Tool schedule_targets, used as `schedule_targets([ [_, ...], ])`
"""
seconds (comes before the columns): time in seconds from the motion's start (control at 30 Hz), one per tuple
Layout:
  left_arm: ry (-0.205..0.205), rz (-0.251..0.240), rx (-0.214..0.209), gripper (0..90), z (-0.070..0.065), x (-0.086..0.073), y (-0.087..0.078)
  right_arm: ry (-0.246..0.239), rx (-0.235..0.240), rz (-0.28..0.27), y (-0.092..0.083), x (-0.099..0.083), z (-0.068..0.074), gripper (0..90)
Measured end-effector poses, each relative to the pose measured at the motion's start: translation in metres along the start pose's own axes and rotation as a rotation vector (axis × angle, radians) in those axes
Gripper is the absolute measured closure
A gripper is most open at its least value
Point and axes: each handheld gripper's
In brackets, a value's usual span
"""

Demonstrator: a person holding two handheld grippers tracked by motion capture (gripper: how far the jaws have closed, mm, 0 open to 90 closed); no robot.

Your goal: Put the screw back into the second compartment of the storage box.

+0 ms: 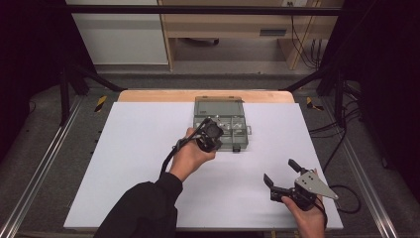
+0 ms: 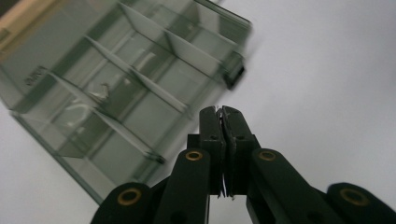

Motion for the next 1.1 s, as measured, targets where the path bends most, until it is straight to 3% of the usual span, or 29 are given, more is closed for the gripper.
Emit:
schedule_targets([
  [0.03, 0.0, 0.0, 0.0, 88.1, 0.0, 0.0, 0.0, 0.0, 0.0, 0.0, 0.0, 0.0, 0.0, 3.0],
  [0.1, -0.049, -0.041, 0.024, 88.1, 0.012, 0.005, 0.006, -0.002, 0.0, 0.001, 0.0, 0.0, 0.0, 3.0],
  [0.13, -0.049, -0.041, 0.024, 88.1, 0.012, 0.005, 0.006, -0.001, -0.001, -0.002, 0.0, 0.0, -0.001, 3.0],
  [0.27, -0.119, -0.102, 0.054, 88.1, 0.029, 0.012, 0.018, 0.002, -0.003, -0.004, -0.001, -0.001, -0.002, 2.9],
  [0.5, -0.192, -0.128, 0.073, 88.1, 0.045, 0.018, 0.039, 0.001, 0.0, -0.006, 0.0, -0.001, -0.002, 3.0],
  [0.77, -0.235, -0.155, 0.098, 88.1, 0.059, 0.019, 0.059, 0.006, 0.004, -0.007, 0.0, -0.002, -0.002, 3.0],
  [0.83, -0.245, -0.174, 0.074, 87.8, 0.064, 0.018, 0.062, 0.008, 0.005, -0.005, 0.0, -0.002, -0.002, 3.0],
  [0.97, -0.244, -0.212, 0.061, 68.8, 0.067, 0.015, 0.06, 0.011, 0.005, -0.002, 0.0, -0.002, -0.002, 2.9],
  [1.1, -0.224, -0.262, 0.051, 56.2, 0.063, 0.006, 0.042, 0.005, 0.006, 0.0, 0.0, -0.002, -0.002, 3.0],
])
Point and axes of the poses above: each handheld gripper's, and its own axes: y roughly forward along the jaws, x roughly out of its top, z roughly to its left, and after that the axes turned 13 degrees about -y, right-handed
